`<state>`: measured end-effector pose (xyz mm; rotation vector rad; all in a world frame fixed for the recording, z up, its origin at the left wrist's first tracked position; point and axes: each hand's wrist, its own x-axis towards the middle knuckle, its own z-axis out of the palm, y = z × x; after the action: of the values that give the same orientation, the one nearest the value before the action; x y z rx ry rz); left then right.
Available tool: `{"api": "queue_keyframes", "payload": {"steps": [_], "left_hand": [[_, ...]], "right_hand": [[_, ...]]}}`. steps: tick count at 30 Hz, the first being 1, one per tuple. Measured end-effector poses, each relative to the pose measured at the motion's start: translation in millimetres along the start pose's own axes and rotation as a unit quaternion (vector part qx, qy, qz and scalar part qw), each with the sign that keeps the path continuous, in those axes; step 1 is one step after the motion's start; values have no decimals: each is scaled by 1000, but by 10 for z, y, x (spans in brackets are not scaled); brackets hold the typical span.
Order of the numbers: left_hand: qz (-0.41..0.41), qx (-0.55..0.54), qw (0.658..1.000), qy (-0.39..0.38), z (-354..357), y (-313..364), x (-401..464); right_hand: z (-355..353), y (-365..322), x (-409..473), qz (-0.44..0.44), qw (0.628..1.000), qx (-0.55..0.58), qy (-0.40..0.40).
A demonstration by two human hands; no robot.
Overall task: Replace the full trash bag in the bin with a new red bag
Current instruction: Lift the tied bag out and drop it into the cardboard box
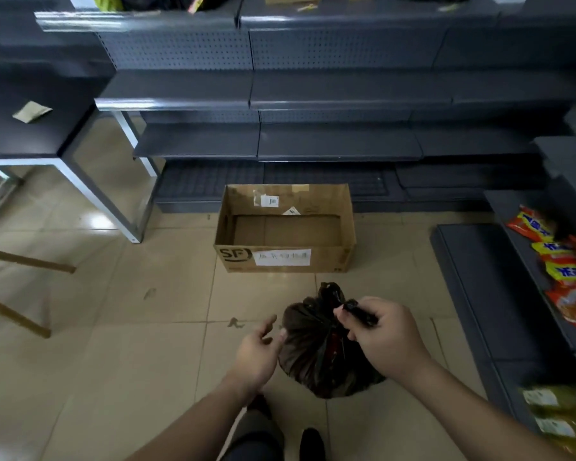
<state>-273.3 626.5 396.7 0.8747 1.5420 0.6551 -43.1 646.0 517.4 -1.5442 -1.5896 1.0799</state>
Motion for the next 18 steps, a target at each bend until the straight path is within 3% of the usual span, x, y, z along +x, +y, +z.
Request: {"api": "queue_keyframes", "payload": {"steps": [5,12,18], "left_hand": [[2,-39,999,-37,-247,641,1122],[-4,4,998,-68,-630,1310,2781],[-32,37,999,-7,-840,1618,3892]], "right_hand": [[105,-79,1239,19,999,-8,25],[371,-38,2783,29,998,-18,45],[540,50,3877,8,998,-32,55]]}}
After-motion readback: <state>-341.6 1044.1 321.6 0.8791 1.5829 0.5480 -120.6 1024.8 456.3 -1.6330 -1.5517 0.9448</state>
